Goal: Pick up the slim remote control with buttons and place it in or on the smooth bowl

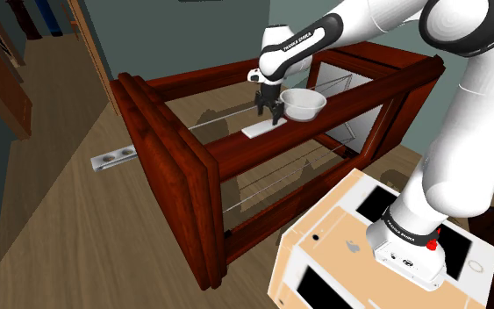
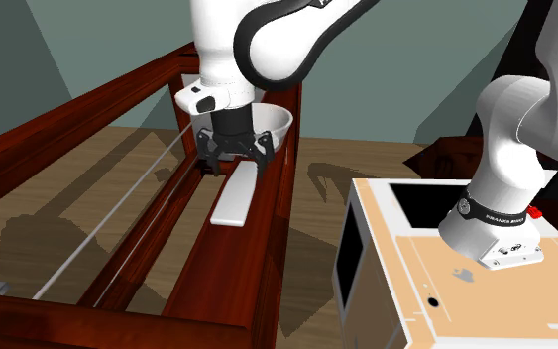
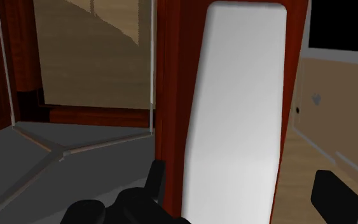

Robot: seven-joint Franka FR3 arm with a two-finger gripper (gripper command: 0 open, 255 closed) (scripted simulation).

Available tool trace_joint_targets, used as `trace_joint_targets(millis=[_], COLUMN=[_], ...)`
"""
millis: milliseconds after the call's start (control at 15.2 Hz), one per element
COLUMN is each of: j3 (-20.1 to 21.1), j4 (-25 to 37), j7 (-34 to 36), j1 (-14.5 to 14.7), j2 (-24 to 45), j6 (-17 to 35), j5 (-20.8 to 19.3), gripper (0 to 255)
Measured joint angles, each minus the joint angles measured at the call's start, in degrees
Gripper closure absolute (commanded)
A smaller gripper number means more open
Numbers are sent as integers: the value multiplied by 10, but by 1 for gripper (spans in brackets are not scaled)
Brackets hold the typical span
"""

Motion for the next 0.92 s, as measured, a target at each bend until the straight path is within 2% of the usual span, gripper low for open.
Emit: trace_joint_targets(millis=[330, 726, 792, 924], j3=[3, 3, 3, 3], j4=[-17, -17, -17, -16], j7=[-5, -7, -7, -7], j1=[0, -1, -1, -1], j2=[18, 24, 24, 24], j6=[35, 40, 40, 40], j5=[6, 8, 8, 8], gripper=[0, 0, 255, 255])
